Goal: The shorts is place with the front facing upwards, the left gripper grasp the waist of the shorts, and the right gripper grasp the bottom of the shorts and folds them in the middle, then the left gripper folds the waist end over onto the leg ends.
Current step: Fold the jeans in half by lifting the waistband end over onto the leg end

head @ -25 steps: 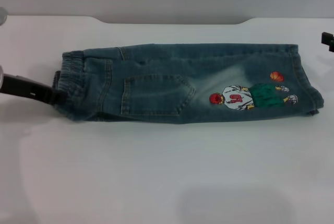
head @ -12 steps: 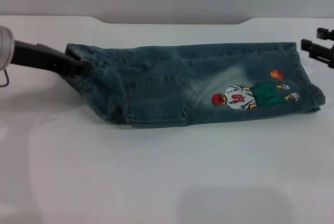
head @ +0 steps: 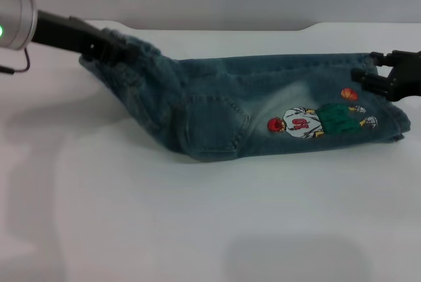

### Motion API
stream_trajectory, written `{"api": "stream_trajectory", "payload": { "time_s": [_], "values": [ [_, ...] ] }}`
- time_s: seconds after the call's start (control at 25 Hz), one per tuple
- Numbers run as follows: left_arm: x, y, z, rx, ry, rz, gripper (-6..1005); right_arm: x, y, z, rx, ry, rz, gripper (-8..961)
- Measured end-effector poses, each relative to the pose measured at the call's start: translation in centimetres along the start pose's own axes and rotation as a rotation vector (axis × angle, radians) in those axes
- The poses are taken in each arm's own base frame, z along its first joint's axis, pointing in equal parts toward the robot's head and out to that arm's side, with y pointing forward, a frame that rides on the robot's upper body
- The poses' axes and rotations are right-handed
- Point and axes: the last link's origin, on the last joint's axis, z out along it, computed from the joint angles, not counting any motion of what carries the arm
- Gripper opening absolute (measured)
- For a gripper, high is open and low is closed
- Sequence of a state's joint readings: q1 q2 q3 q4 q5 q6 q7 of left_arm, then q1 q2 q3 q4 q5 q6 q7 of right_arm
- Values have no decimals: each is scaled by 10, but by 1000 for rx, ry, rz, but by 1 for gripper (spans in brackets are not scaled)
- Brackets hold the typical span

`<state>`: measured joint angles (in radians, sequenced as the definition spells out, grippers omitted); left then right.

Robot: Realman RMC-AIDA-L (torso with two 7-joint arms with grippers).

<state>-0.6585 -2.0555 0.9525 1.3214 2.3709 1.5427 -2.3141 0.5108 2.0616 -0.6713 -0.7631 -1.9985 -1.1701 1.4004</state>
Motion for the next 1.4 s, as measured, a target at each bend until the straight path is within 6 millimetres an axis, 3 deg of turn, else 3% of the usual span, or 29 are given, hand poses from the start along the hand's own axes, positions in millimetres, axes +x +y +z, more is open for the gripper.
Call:
{"api": "stream_trajectory", "payload": {
  "time_s": [0.36,0.44,0.48,0.72,1.4],
  "values": [
    [37,17,-12,-1,44,78,45,1,12,13,-57,25,-14,515],
    [37,17,-12,-1,44,78,45,1,18,19,-82,39,-21,515],
    [48,23,-15,-5,57,99,45,1,20,22,-93,43,-24,515],
    [61,32,-19,-12,66,130,45,-1,30,33,-131,59,-40,515],
    [82,51,-27,-25,71,198,46,-14,28,43,-92,-21,-82,514]
  ]
}}
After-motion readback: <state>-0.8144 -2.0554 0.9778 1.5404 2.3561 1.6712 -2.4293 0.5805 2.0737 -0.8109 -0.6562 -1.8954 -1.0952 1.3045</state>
